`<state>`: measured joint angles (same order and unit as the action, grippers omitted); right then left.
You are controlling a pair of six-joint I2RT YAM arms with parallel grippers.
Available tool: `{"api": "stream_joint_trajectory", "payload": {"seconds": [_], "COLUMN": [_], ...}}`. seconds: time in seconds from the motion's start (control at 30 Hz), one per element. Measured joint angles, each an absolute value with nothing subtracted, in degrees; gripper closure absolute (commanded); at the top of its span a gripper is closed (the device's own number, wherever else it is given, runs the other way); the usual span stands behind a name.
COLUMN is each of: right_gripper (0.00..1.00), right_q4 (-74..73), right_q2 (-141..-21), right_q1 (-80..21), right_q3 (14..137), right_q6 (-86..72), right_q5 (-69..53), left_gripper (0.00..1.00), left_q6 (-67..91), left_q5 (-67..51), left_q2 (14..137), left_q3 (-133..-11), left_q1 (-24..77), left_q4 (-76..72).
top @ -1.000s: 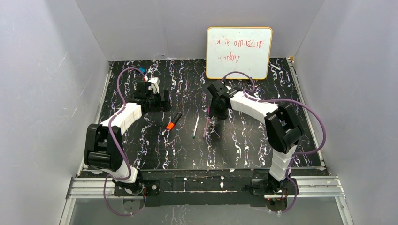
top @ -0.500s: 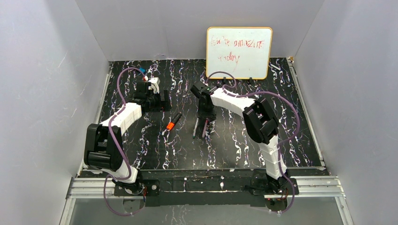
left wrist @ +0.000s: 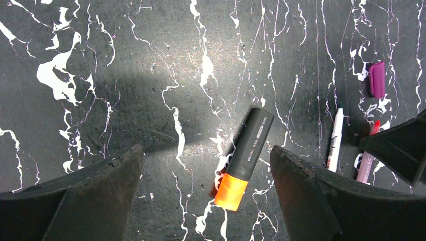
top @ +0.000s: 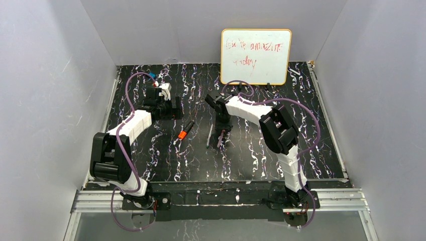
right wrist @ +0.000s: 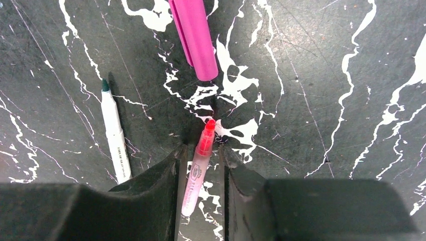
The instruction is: Insert the pens into the pen caps
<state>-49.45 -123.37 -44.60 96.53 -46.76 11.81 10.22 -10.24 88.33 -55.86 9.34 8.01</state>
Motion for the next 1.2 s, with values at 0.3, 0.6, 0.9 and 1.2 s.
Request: {"api": "stream_joint_trajectory", "payload": {"seconds": [0.3, 0.6, 0.9, 1.2], "right_gripper": [0.91, 0.98, 0.97, 0.97], "right_q4": [-48.93, -43.05, -29.02, -18.17], "right_q2": [-122.93, -119.72, -105.56, -95.07], "right_q1": [-45.01, -45.06, -45.32, -45.41], "right_q3": [95.68, 90.65, 81.17, 80.36], "right_q6": [-47.46, -46.70, -38.94, -33.80], "right_q5": [11.64, 9.85, 7.75, 7.90], "left_gripper": [0.05, 0.05, 0.13, 0.17], "left_q6": [10.04, 9.91, 9.43, 16.43], "left_q5": [-10.07, -9.91, -20.12, -41.21], "left_q2": [88.33, 88.33, 83.15, 74.22], "left_q3": [-55.86, -55.86, -50.96, -42.65], "left_q1": [9.34, 9.34, 9.26, 12.60], "left_q4": [8.23, 8.23, 3.25, -13.54]}}
